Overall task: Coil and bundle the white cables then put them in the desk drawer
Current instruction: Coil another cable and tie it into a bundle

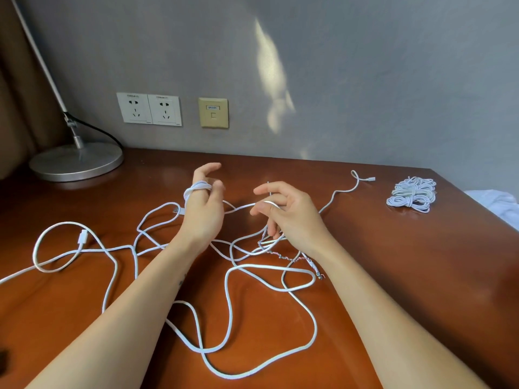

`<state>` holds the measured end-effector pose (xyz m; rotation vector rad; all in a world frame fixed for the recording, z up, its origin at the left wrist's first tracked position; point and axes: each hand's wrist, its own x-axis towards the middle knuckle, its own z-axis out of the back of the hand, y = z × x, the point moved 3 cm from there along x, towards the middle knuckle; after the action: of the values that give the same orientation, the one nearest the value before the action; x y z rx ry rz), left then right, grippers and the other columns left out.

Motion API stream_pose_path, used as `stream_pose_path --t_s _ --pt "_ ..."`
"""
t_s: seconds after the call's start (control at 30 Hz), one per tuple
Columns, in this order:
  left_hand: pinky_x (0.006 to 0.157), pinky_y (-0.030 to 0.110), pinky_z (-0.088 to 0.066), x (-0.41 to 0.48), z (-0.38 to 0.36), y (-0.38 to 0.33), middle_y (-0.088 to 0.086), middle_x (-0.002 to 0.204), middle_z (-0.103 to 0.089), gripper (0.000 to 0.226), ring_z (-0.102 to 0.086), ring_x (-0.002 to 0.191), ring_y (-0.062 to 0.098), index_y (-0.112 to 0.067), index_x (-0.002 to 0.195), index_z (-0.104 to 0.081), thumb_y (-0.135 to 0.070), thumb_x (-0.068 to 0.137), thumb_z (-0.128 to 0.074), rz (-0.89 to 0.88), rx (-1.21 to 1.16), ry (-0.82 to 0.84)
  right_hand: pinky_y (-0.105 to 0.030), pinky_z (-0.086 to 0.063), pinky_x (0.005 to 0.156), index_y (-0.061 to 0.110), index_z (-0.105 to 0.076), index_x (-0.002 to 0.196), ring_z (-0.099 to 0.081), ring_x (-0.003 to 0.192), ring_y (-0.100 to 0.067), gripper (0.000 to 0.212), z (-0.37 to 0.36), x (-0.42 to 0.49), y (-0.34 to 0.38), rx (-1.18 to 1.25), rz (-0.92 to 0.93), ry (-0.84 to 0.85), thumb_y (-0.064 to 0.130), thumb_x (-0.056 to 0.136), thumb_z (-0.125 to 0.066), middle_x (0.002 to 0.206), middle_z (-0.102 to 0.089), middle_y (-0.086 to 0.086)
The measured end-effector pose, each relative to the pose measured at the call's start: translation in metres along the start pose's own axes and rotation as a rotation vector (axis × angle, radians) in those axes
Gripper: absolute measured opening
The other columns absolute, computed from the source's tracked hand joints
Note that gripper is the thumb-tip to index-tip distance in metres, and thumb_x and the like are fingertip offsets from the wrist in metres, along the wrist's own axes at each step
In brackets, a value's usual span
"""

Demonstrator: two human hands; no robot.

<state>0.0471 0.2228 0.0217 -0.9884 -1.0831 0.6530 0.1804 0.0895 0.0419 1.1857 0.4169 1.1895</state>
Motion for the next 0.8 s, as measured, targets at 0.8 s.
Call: stream_pose_path --t_s 0.8 --pt "0.056 0.024 -0.047 -0.010 -0.010 0.001 -0.002 0.067 -0.062 0.016 -0.064 0.063 0.014 -0.024 0.098 -0.058 -0.039 0.101 -0.061 -0.028 0.538 0.144 -0.016 -0.053 0.063 0.022 -0.067 0.118 -0.070 0.073 -0.007 0.024 0.005 -0.005 0.007 -0.095 0.228 -0.295 0.021 0.095 -0.074 0.095 -0.075 0.011"
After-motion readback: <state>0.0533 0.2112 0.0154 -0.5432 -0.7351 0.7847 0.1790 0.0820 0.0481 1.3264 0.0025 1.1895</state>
